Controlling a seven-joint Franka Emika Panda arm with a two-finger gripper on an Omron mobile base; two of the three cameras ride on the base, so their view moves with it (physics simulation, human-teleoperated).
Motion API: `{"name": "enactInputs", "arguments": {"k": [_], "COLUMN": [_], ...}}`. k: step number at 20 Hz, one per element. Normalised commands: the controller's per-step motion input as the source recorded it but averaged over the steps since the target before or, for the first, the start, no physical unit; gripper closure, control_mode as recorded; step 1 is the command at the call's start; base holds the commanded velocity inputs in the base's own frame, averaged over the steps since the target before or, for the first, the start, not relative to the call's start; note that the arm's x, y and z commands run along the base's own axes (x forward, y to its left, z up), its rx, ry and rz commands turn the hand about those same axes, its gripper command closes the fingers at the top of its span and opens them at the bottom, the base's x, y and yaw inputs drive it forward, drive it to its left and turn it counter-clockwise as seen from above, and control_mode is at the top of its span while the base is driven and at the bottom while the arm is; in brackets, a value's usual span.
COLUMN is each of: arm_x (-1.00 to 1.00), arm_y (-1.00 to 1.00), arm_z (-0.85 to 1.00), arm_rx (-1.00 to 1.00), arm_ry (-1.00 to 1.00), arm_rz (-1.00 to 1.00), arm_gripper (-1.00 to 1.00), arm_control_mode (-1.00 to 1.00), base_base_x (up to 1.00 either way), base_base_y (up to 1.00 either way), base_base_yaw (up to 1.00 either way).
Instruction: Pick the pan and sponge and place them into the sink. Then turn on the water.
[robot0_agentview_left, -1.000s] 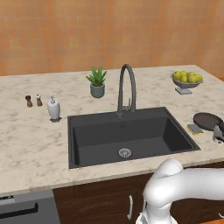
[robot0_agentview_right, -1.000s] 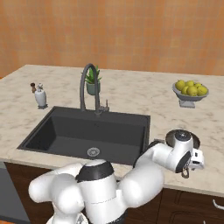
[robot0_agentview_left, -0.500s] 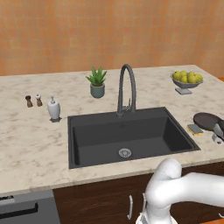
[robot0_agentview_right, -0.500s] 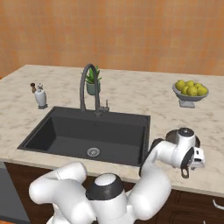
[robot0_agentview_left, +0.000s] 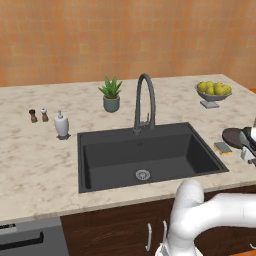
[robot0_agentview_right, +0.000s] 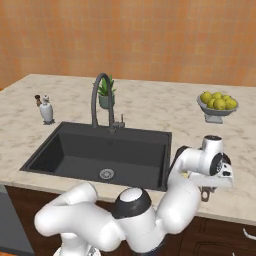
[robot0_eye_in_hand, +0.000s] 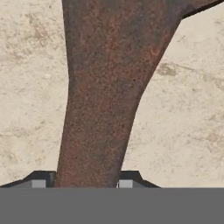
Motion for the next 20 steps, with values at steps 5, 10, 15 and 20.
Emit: {"name": "enactInputs", "arguments": {"k": [5, 10, 15, 20], "arm_x": [0.0, 0.0, 0.0, -0.03], "arm_y": [-0.09, -0.09, 0.0, 0.14], "arm_z": [-0.81, -0.26, 0.0, 0.16], "arm_rx": [0.07, 0.28, 0.31, 0.08], "arm_ry": [0.2, -0.01, -0.12, -0.33], "arm_rz": [0.01, 0.0, 0.0, -0.04], "arm_gripper": [1.0, 1.0, 1.0, 1.0], "arm_control_mode": [-1.0, -1.0, -1.0, -1.0], "base_base_x": [0.0, 0.0, 0.0, 0.0], "base_base_y": [0.0, 0.0, 0.0, 0.0], "base_base_yaw": [0.0, 0.0, 0.0, 0.0]}}
